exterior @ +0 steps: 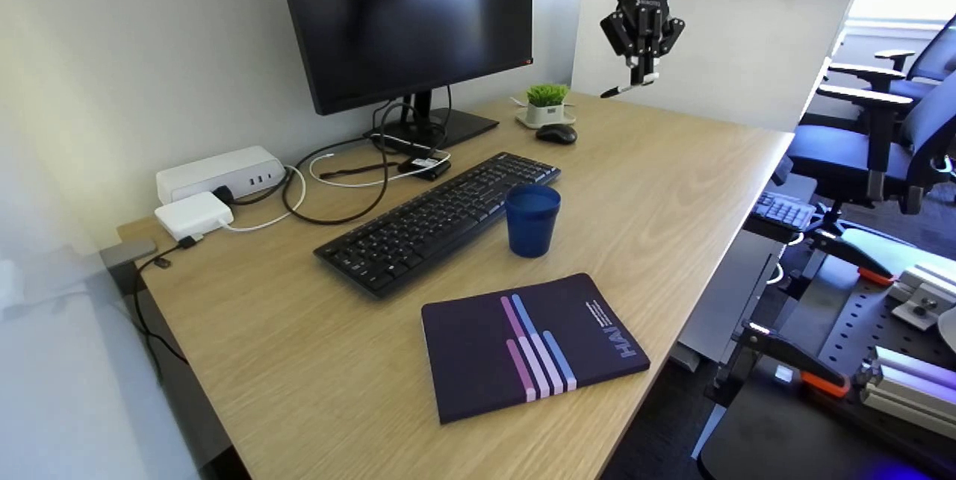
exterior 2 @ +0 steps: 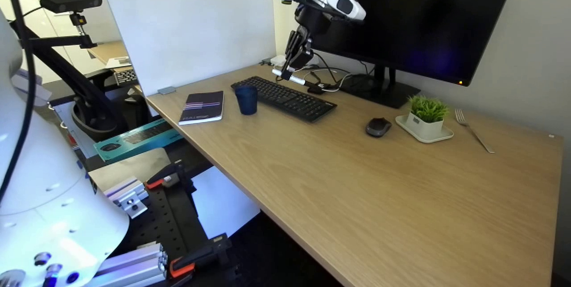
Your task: Put the pen in the cup
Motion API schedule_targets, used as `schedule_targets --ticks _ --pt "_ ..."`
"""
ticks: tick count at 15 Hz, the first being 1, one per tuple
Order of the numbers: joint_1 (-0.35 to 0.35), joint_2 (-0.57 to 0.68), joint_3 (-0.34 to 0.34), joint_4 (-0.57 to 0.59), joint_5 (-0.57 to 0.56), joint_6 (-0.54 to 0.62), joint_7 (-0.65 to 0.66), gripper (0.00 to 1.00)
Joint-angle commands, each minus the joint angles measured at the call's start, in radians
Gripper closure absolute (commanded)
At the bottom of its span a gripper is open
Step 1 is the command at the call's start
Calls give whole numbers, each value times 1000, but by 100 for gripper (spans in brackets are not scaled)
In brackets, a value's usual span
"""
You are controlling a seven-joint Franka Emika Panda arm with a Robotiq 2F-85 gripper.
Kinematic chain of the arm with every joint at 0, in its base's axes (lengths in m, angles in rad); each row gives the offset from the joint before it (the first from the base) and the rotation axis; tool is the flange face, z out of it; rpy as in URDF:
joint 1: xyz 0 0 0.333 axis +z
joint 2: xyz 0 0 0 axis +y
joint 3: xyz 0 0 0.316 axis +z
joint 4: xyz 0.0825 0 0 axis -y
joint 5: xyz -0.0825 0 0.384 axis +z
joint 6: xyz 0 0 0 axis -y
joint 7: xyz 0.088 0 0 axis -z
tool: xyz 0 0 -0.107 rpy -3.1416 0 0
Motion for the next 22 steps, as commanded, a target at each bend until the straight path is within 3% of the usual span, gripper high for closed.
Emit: schedule_targets --ticks 1,5,12,17,22 --pt "-26 4 -6 67 114 -135 81 97" --pt "-18 -27 2 82 259 -189 174 97" --pt "18 -82 32 58 447 -187 274 97" --pt "47 -98 57 21 510 -183 278 97" --pt "61 -77 68 29 492 -176 269 97"
